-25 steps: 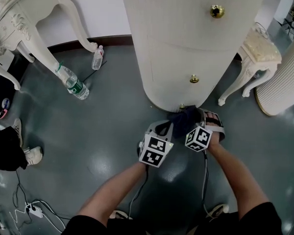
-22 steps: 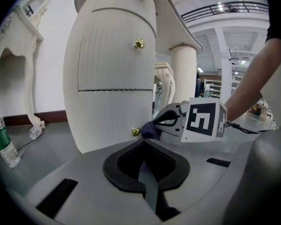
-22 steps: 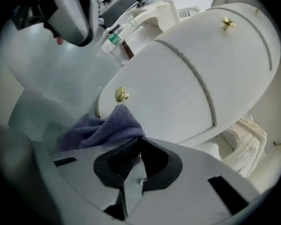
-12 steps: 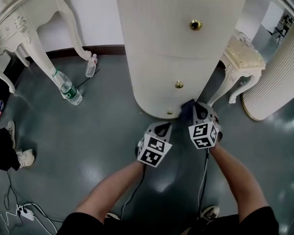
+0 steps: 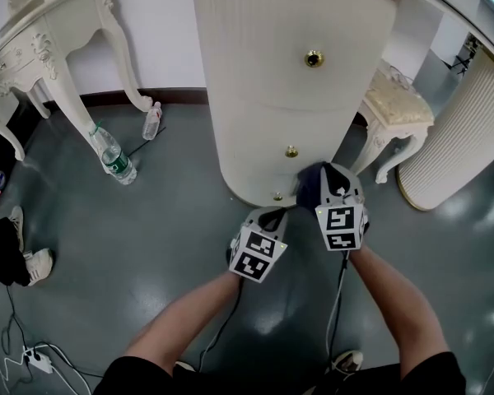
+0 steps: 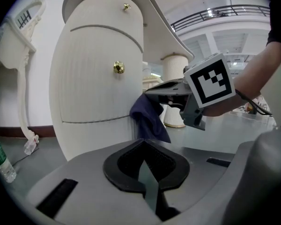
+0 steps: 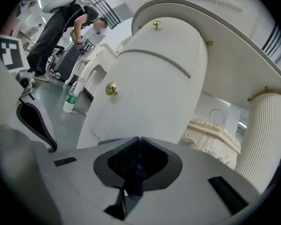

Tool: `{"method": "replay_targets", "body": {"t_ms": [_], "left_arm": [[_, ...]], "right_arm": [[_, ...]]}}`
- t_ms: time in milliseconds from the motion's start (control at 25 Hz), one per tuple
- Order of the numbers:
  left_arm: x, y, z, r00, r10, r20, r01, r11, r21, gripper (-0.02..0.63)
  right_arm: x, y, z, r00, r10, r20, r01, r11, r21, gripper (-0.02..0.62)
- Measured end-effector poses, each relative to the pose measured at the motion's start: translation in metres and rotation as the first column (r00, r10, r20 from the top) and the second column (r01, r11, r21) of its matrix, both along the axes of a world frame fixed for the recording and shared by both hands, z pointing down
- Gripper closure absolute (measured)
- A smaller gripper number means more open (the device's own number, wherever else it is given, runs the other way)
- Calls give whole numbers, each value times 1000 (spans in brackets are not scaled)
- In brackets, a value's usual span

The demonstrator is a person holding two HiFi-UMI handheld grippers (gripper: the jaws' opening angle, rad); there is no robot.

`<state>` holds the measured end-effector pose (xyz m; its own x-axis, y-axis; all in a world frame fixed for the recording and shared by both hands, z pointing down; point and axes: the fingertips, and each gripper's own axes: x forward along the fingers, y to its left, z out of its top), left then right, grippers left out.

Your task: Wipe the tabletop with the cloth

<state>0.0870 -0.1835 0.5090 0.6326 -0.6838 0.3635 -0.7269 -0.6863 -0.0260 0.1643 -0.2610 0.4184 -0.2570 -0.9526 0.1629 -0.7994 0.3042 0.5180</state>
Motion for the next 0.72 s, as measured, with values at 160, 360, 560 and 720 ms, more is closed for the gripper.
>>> {"method": "replay_targets", "body": {"t_ms": [160,360,560,720], "left_arm": [[-4,-3,-7,1000,-14,-5,14,1000,9,598],[-2,-5,-21,1000,-12,-20,13,999,35,598],[-2,-8,-31,998,-24,-56,26,999,38,598],[-4,-22,-61,993,-49,-105,57,995,77,598]], "right_arm": [[-8,-1,-28,999,-14,47,12,999,38,574],[-5,-6,-67,990,-1,140,-12,996,89,574],[-3,-6,-102,984,3,177,-29,989,146,574],[-9,-3,-129,982,-10,187,-26,981,191,574]]}}
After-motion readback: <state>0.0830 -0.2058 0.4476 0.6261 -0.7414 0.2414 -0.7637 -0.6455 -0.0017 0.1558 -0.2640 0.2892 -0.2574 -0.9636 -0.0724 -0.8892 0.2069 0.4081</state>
